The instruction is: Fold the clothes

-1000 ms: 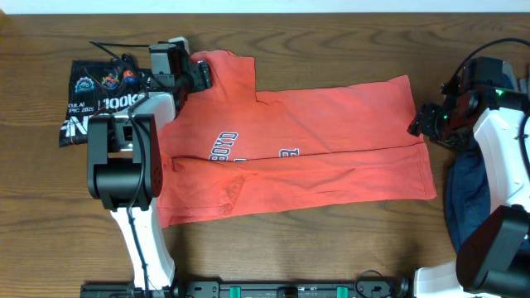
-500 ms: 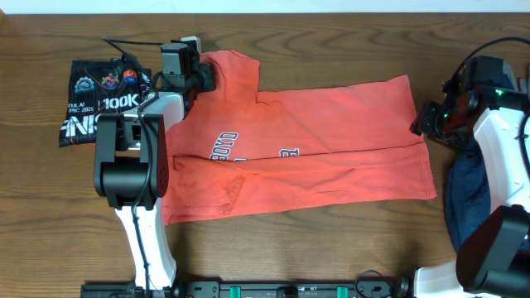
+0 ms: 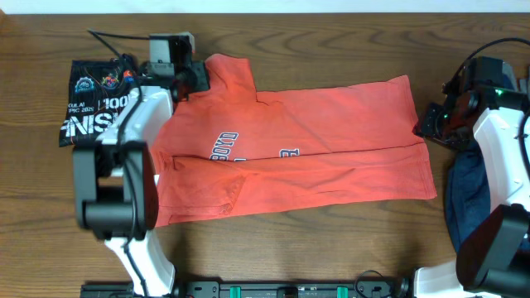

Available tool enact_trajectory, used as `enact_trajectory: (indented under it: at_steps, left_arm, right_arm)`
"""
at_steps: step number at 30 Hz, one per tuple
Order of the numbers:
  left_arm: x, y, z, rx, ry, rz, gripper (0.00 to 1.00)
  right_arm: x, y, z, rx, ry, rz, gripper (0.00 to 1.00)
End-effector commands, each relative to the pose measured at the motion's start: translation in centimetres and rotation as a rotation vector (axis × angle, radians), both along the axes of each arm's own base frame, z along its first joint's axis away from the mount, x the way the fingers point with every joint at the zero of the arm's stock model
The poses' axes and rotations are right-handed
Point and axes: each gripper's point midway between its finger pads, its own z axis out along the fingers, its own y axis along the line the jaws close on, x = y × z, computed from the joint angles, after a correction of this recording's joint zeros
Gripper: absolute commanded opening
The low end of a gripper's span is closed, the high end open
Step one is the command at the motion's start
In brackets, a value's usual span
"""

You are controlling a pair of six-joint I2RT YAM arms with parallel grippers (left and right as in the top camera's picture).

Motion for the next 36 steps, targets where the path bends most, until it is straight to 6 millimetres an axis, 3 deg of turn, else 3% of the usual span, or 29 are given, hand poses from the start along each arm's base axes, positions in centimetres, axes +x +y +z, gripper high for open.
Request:
enact_trajectory:
  at_steps: [1, 7, 10, 16, 22, 29, 36]
  left_arm:
    - [-0.6, 0.4, 1.4, 0.008, 0.005, 0.001, 0.06]
    - [-3.0, 0.4, -0.4, 0.012, 0.128, 0.000, 0.06]
    - [-3.8, 0.5, -0.9, 0.013, 0.167, 0.000, 0.06]
    - [-4.9, 0.5, -1.6, 0.015, 0.219, 0.000, 0.06]
    - [-5.4, 0.5, -1.9, 0.015, 0.241, 0.000, 0.06]
    - [-5.6, 0.5, -2.0, 0.016, 0.251, 0.000, 0.06]
    - [-5.8, 0.5, -2.1, 0.016, 0.261, 0.000, 0.06]
  right_arm:
    - [0.8, 0.2, -1.2, -0.013, 0.017, 0.015, 0.48]
    - [4.6, -0.1, -2.8, -0.023, 0.012, 0.063, 0.48]
    - [7.3, -0.5, -3.4, -0.048, 0.006, 0.067, 0.56]
    - [12.9, -0.8, -5.1, -0.071, -0.064, 0.079, 0.59]
    - [17.2, -0.5, -6.5, -0.093, -0.192, 0.083, 0.57]
    - [19.7, 0.2, -7.7, -0.103, -0.269, 0.073, 0.56]
    - [20.6, -0.6, -10.0, -0.135, -0.272, 0.000, 0.56]
